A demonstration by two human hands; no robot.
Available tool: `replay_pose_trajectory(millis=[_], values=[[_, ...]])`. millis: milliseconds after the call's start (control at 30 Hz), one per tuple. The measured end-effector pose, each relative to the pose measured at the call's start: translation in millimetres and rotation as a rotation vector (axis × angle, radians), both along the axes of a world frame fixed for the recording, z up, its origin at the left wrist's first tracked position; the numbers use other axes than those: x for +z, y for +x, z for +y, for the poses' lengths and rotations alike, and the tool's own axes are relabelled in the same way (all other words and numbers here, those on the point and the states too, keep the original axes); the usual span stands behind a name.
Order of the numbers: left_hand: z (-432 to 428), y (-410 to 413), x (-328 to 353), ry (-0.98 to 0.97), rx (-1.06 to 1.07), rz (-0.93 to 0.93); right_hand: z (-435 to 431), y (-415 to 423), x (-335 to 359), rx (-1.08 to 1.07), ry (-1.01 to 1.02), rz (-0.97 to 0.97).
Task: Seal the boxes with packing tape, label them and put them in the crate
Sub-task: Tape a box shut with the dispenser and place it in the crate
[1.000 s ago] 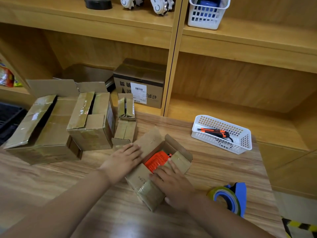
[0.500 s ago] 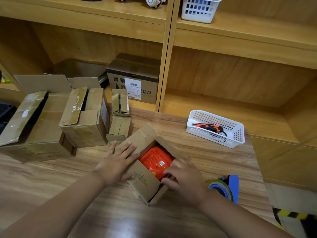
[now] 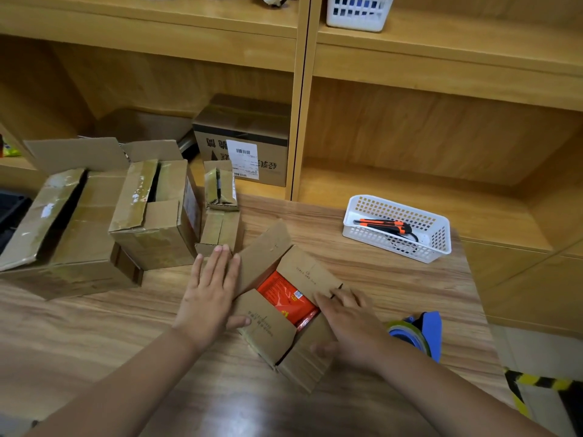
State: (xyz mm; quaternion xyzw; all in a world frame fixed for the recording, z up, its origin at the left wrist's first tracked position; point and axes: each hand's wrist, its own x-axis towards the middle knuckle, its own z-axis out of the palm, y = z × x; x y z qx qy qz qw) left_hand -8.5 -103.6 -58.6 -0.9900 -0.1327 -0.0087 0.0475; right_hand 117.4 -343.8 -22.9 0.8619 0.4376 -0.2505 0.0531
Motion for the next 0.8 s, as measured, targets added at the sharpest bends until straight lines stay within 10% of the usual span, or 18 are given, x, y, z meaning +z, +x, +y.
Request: replay_pose_trajectory(millis=[533, 800], values=[[-51, -17, -26, -0.228, -0.079, -0.208, -15, 47, 2, 0.178, 0.234, 0.007], [-46, -9, -32, -0.924, 0.185, -0.312, 15, 39, -16, -0.249, 0.471, 0.057]])
